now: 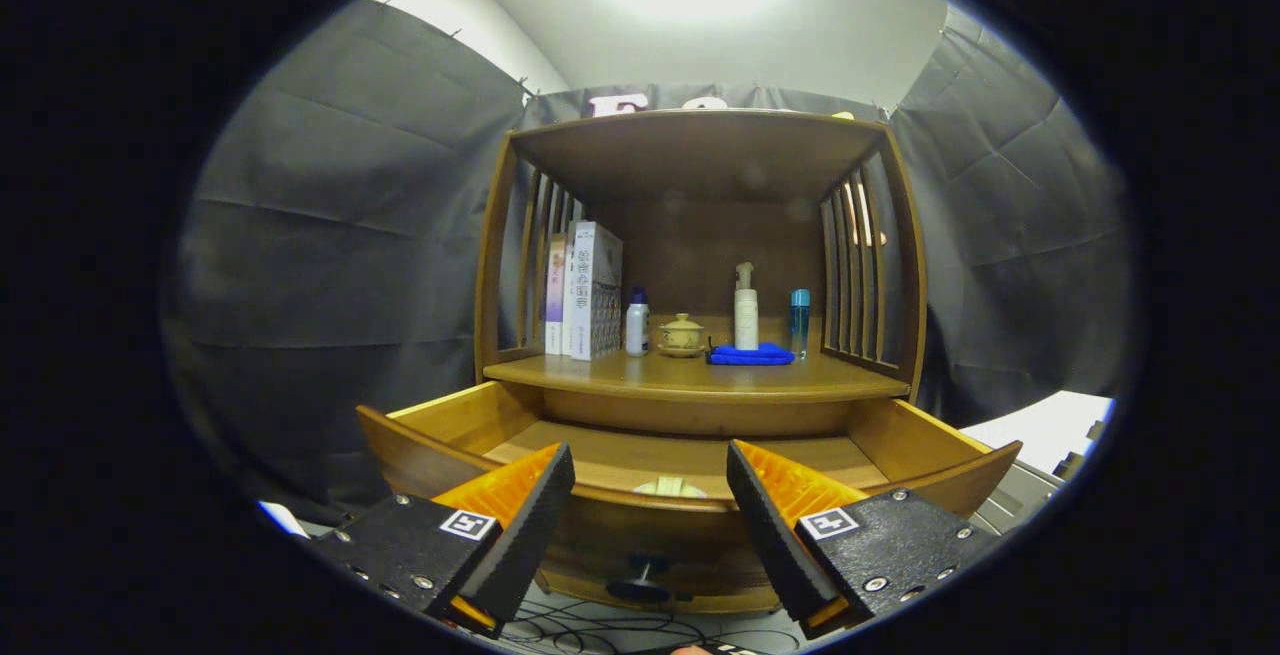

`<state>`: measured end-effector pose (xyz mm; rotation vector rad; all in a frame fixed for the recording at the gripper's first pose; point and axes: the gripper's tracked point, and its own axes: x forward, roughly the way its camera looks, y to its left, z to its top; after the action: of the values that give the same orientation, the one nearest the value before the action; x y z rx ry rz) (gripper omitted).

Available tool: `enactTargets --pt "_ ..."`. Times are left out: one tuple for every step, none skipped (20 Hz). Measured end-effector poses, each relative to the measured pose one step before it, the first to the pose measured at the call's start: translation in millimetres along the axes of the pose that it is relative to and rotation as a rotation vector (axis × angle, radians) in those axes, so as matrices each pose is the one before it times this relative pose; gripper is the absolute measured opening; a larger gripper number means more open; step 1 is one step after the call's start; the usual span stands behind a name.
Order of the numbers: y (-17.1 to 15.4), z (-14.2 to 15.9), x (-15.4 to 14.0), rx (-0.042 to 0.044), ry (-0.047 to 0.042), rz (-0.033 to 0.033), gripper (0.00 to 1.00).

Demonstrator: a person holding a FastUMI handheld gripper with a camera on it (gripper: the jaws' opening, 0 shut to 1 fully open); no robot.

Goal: Pull open the drawer, take out the items inside it, and place them on the countertop above the cabinet.

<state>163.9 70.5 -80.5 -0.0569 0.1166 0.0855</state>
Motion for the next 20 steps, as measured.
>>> enactTargets --pt "-1.74 0.85 6.20 0.01053 0.02366 0.00532 0.95" --pt "0.06 -0.73 7.67 0.00956 0.03650 0.01736 0.95" --pt "-0.18 -1.38 7.72 0.01299 0.04078 0.01555 0.95" --pt "-3.37 1.56 8.24 0.01799 0.02660 0.00326 0.95" --pt "-4.72 3.89 9.07 0.01917 0.01745 -0.00325 0.95" --pt "-5.19 4.00 9.04 0.01760 0.01374 -0.00613 0.95" --pt "-4.15 1.42 8.92 0.01062 0.01845 -0.00761 0.95" --pt "-2.63 -1.89 6.48 0.00131 0.02759 -0.00134 0.95" --pt "-1.68 -5.53 6.05 0.00336 0.04331 0.00765 0.95" --pt "-0.13 -6.17 7.39 -0.00001 0.04110 0.01090 0.95" --pt "-1.68 -8.13 6.73 0.00977 0.04575 0.00475 0.95" --pt "0.52 -2.74 5.70 0.00605 0.02845 0.01567 0.94" --pt "-0.75 -7.51 6.56 0.00071 0.04588 0.00426 0.94" --pt "-2.95 -10.11 6.94 0.00830 0.04811 -0.00050 0.94" --pt "-0.99 -6.23 6.09 0.01571 0.04217 0.00499 0.94" --pt "1.23 -5.30 3.41 0.02257 0.03701 0.01095 0.94" --pt "3.39 -0.13 2.97 0.01792 0.01911 0.01986 0.94" --pt "1.26 -3.24 2.85 0.00794 0.02127 0.01587 0.94" --pt "-2.06 -2.06 2.57 -0.00013 0.02640 -0.00037 0.94" --pt "-1.81 -1.05 2.11 -0.00126 0.01875 -0.00543 0.93"
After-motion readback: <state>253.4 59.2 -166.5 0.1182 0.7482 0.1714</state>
